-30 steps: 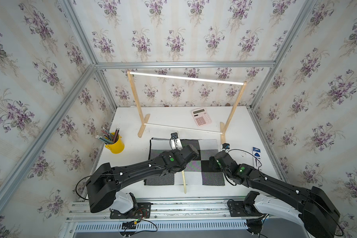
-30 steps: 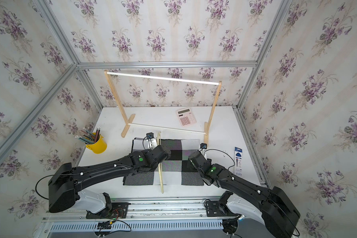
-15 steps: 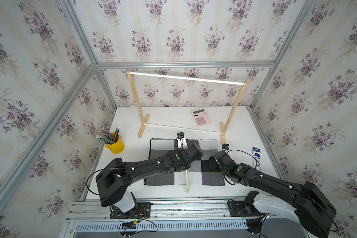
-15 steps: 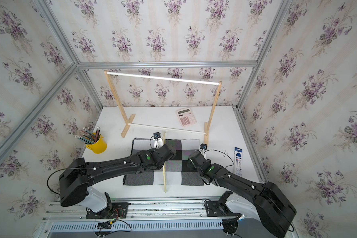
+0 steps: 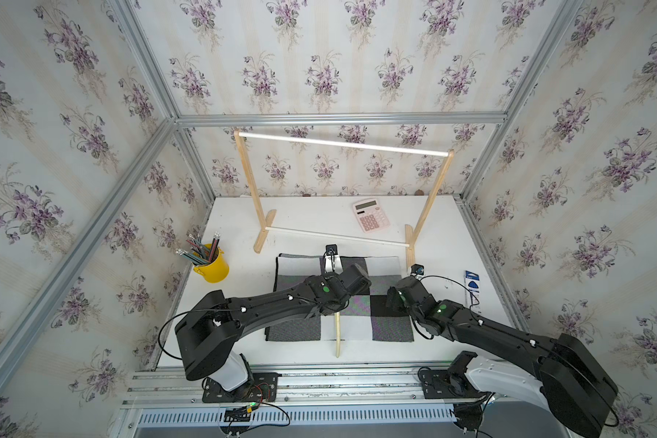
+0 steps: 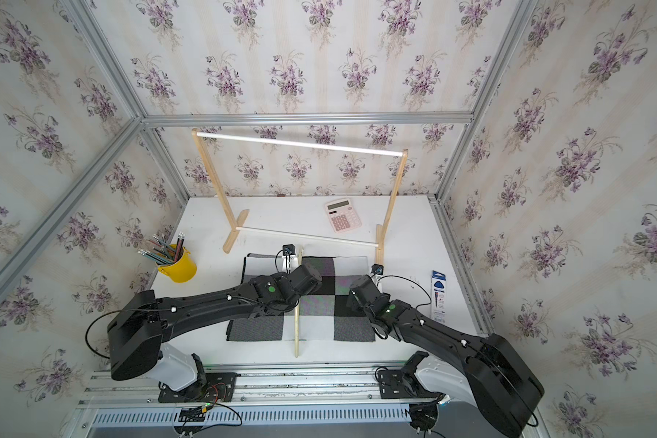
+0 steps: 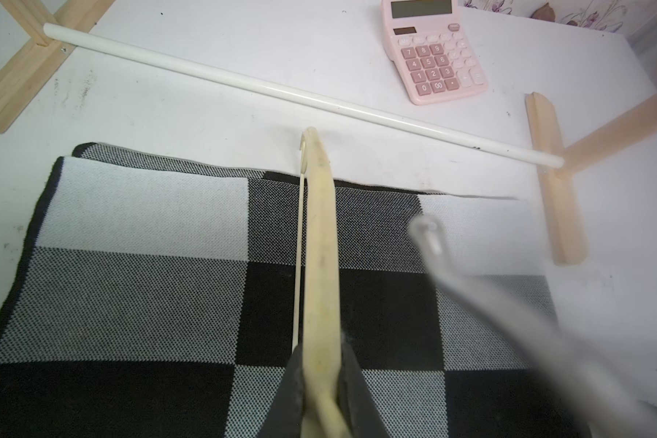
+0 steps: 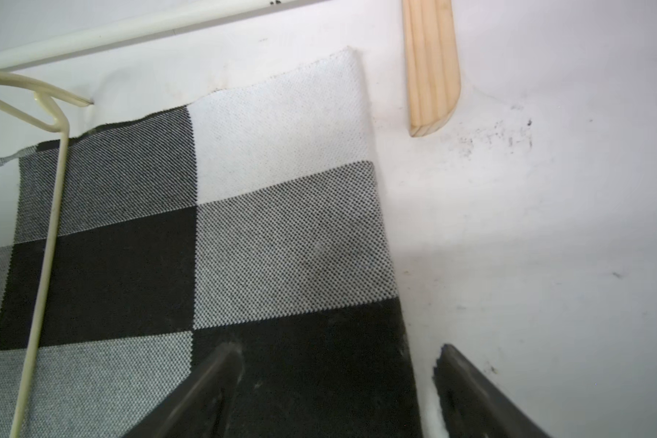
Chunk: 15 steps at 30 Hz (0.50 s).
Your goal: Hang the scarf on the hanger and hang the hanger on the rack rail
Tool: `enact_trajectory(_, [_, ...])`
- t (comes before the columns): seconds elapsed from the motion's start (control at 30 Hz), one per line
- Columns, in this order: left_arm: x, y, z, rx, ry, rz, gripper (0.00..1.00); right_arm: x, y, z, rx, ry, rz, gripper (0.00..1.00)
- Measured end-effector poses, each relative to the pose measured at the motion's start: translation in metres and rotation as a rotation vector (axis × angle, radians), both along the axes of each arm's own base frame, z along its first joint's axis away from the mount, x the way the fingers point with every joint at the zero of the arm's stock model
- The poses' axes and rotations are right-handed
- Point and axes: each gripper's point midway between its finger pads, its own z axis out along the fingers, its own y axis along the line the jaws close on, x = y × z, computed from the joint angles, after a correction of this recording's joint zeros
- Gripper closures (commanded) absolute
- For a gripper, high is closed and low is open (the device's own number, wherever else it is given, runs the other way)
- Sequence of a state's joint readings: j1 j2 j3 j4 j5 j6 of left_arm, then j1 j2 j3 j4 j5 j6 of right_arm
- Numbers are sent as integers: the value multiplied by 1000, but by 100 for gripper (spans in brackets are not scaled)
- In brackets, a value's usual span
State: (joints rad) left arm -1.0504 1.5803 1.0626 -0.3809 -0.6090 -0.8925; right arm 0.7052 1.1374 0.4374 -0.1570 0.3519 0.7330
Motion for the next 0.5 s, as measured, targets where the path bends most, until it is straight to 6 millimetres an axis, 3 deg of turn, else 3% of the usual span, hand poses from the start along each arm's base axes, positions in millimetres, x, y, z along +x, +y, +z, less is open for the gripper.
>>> enact_trajectory(0.27, [2,5,-2,-7,-9,15,100,1,-9,-21,8,81,-12,20])
enact_trajectory(0.5, [3,3,-2,-28,-10,13,100,2,-11,-21,42,104,8,21])
